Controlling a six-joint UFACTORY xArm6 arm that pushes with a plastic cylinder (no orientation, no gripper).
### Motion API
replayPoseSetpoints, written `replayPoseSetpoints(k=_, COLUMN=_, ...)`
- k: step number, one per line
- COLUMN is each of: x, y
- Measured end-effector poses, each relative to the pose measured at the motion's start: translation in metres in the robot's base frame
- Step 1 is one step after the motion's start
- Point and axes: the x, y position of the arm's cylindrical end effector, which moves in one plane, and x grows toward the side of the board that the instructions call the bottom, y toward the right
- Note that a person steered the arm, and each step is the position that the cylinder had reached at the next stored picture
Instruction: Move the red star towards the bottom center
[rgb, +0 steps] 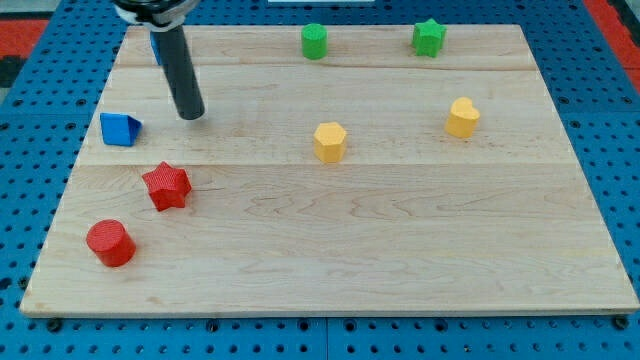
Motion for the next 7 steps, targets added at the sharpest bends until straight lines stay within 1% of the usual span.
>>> replayPoseSetpoints(k=1, x=0.04, y=-0.039)
replayPoseSetpoints(k=2, x=0.096, y=-0.017)
replayPoseSetpoints(k=3, x=0.133, y=-0.005)
replayPoseSetpoints(k=4, x=0.139, y=0.07)
replayPoseSetpoints(k=5, x=0.164, y=0.103)
replayPoseSetpoints(k=6, x=0.108, y=0.072)
replayPoseSetpoints(k=7, x=0.039, y=0.094)
